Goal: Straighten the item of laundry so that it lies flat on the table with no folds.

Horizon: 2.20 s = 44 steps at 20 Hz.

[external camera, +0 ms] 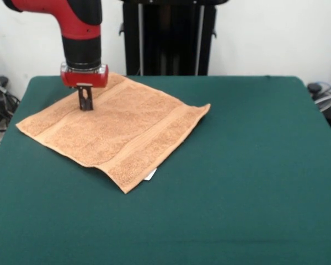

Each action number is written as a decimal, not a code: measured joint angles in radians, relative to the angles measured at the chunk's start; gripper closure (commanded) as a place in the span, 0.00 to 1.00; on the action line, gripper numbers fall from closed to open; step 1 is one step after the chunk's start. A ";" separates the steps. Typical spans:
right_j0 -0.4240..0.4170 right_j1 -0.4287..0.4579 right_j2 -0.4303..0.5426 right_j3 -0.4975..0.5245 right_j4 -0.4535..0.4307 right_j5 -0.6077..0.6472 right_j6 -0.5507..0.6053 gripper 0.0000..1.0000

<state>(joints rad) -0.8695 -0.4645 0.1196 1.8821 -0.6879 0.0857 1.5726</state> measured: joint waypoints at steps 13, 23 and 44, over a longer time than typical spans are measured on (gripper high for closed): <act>-0.007 -0.001 0.002 -0.001 -0.010 0.000 0.000 1.00; -0.007 -0.002 0.002 -0.001 -0.012 0.000 0.000 1.00; -0.067 -0.015 0.002 -0.001 -0.044 0.043 0.000 1.00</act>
<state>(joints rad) -0.9361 -0.4796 0.1212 1.8810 -0.7322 0.1289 1.5726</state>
